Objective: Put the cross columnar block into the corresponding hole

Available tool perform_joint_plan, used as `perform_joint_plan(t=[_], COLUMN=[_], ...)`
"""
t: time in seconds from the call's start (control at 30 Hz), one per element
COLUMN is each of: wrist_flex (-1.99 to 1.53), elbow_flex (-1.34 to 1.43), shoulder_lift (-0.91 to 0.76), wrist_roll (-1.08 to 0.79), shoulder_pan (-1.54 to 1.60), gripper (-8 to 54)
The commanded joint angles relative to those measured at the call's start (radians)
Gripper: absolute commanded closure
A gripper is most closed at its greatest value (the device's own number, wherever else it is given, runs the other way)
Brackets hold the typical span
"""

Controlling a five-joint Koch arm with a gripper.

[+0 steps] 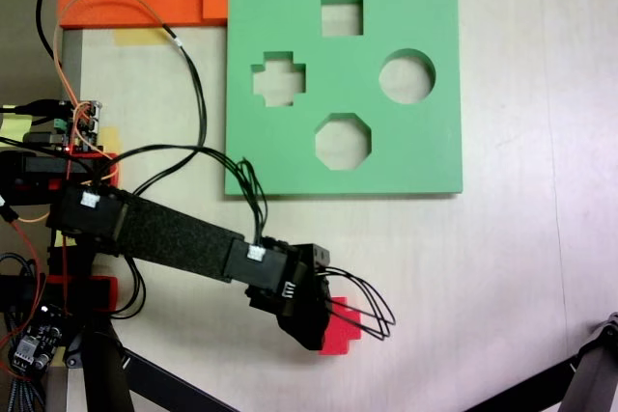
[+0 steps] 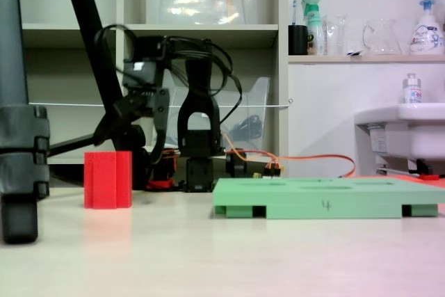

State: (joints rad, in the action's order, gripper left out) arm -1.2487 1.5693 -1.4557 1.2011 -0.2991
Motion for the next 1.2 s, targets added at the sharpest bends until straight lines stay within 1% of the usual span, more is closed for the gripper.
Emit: perform_joint_plan(t=[0.0,0.33,0.6,0.63,0.7,0.73,1.0,1.17], wrist_flex=[0.058,0.086,0.1,0.1,0.1,0.097,-0.017,-0.179], elbow_flex=[-0.043,-0.084,-0.132,-0.13,-0.118,-0.11,-0.08,-0.135], shoulder_lift=[-0.008,0.054,0.161,0.178,0.207,0.212,0.244,0.31], wrist_roll=[-0.038,-0.06,-0.057,-0.057,-0.038,-0.038,-0.008,-0.006], shoulder_pan=[-0.028,-0.061,-0.066,-0.063,-0.061,-0.06,-0.058,-0.021], gripper=[-6.7,-6.7,-6.4,-5.2,9.5,11.1,14.5,14.5])
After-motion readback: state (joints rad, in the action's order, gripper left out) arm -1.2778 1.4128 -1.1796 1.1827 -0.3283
